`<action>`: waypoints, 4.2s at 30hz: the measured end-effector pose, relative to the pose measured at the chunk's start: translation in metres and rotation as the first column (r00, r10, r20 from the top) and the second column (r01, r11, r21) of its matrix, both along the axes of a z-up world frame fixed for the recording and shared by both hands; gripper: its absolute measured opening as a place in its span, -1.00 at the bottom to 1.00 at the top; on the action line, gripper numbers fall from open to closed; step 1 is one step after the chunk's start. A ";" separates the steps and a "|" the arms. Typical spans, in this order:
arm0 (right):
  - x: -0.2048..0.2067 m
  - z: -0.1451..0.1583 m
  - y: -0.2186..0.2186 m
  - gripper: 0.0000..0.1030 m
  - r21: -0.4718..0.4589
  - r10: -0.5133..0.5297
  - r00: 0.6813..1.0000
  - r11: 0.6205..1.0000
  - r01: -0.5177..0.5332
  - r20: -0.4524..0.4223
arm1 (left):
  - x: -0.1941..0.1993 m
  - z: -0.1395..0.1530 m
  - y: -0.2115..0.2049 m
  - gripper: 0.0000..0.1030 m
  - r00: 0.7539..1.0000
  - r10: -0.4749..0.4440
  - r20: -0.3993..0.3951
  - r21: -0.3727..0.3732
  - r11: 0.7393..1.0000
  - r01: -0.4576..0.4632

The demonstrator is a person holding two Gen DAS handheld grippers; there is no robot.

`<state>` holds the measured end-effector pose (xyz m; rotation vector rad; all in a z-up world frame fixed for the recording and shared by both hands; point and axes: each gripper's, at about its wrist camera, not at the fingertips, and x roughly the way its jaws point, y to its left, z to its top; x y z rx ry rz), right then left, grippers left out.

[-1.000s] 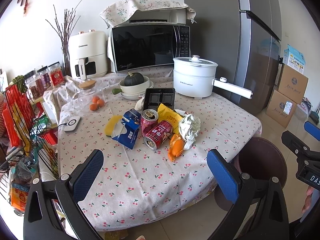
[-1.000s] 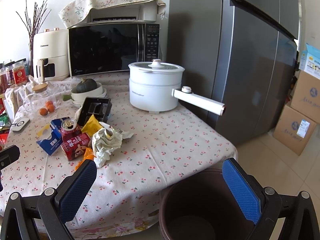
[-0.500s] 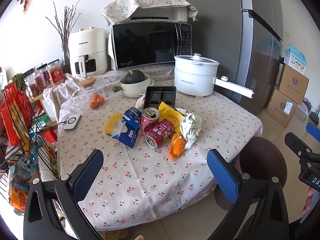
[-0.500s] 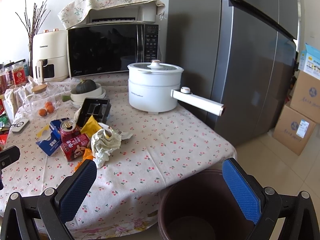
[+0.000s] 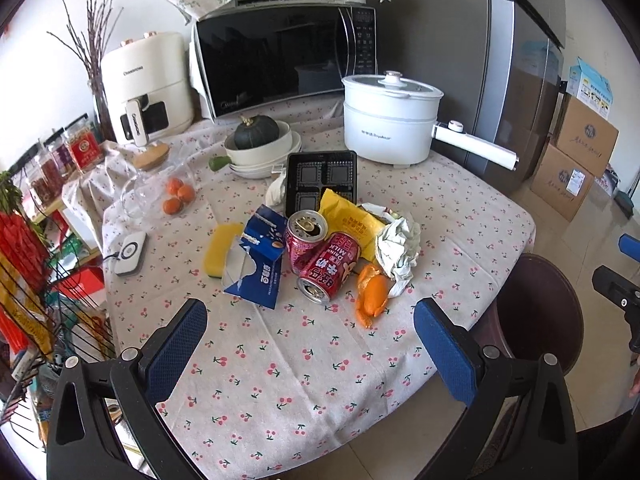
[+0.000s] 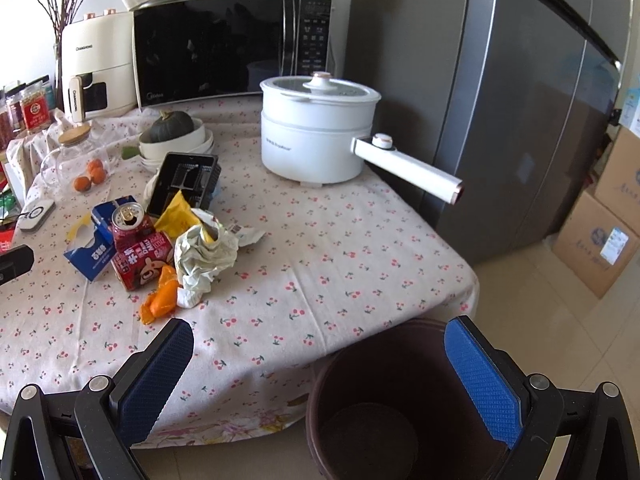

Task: Collect trash
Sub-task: 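Grasp the red milk can with the left gripper while the right gripper reaches toward the crumpled paper, then grasp the crumpled white paper with the right gripper and lift it, then carry the paper and can over the bin and open both grippers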

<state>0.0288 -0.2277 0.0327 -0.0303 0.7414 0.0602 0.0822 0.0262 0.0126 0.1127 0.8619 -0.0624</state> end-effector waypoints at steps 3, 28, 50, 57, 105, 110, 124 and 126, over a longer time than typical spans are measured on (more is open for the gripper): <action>0.020 -0.001 -0.007 1.00 0.049 0.011 0.998 0.999 -0.008 -0.058 | 0.024 -0.018 0.006 1.00 0.998 -0.027 -0.063 -0.064 0.998 0.023; 0.090 -0.071 -0.019 1.00 0.042 -0.027 0.963 0.998 0.039 -0.267 | 0.152 -0.132 -0.016 0.12 0.952 -0.172 -0.253 -0.086 0.984 0.155; 0.130 -0.091 0.044 1.00 0.123 0.026 0.944 0.992 0.016 -0.328 | 0.059 -0.077 0.092 0.06 0.976 -0.077 -0.201 -0.230 0.973 0.029; 0.138 -0.096 0.118 1.00 0.214 0.163 0.928 0.972 -0.094 -0.335 | 0.043 -0.061 0.141 0.06 0.992 0.059 -0.112 -0.135 0.988 -0.074; 0.126 -0.073 -0.029 -0.54 0.279 -0.001 0.967 0.957 0.075 -0.256 | 0.056 -0.052 0.047 0.06 0.993 -0.062 -0.103 -0.199 0.979 0.041; 0.107 -0.076 -0.062 -0.54 0.258 -0.032 0.960 0.960 0.107 -0.279 | 0.058 -0.051 0.012 0.06 0.988 -0.116 -0.101 -0.198 0.976 0.095; 0.044 -0.130 -0.161 -0.53 0.185 -0.143 0.901 0.954 0.236 -0.410 | 0.048 -0.053 -0.114 0.06 0.944 -0.317 -0.092 -0.229 0.930 0.289; 0.036 -0.139 -0.172 -0.53 0.178 -0.157 0.889 0.951 0.254 -0.430 | 0.044 -0.057 -0.129 0.06 0.934 -0.344 -0.096 -0.218 0.923 0.317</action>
